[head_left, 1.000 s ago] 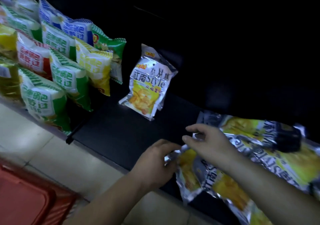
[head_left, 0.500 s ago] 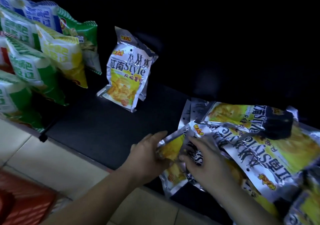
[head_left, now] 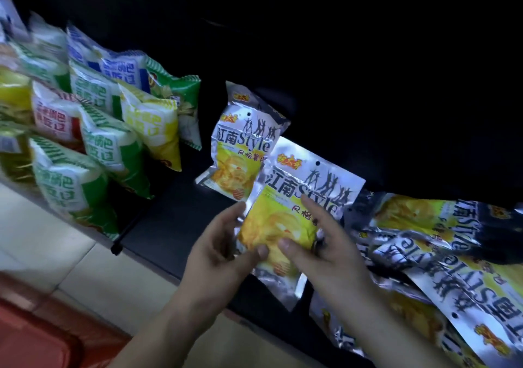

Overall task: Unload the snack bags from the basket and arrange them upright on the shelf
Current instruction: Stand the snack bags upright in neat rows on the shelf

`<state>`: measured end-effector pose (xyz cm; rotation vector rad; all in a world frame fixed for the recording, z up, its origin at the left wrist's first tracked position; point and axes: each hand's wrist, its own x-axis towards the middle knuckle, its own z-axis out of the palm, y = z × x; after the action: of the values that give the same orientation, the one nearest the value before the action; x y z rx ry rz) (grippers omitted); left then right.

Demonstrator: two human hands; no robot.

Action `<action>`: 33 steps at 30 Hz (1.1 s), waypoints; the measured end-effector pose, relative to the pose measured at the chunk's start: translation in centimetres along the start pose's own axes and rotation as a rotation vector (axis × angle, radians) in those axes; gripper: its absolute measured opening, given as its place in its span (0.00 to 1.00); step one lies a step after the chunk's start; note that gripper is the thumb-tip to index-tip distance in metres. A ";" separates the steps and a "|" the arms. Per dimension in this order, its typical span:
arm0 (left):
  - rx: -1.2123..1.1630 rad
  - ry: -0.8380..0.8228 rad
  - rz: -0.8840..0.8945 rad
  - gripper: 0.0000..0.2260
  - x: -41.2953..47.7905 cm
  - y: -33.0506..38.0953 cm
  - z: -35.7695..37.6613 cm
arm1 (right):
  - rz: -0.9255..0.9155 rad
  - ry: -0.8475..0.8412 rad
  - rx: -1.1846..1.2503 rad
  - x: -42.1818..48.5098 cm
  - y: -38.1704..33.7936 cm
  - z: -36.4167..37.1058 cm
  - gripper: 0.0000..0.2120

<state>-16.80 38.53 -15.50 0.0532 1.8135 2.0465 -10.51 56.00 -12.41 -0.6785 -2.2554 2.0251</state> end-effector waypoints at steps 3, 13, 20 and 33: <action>-0.010 -0.028 -0.001 0.25 0.2 0.0 -1.3 | -0.043 0.041 -0.115 0.6 0.0 1.2 0.30; 0.263 -0.061 0.045 0.28 0.8 0.8 -7.3 | -0.003 -0.032 -0.133 2.2 -0.2 3.4 0.31; 0.669 0.007 0.178 0.28 3.0 2.8 -10.2 | -0.092 -0.132 -0.143 4.6 -1.1 6.2 0.29; 1.002 0.167 0.264 0.31 5.8 -2.9 -9.3 | -0.155 -0.010 -0.330 10.1 1.2 11.1 0.27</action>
<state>-23.98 31.82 -21.10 0.4224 2.8708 1.0871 -22.73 49.10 -17.86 -0.4889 -2.5854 1.6103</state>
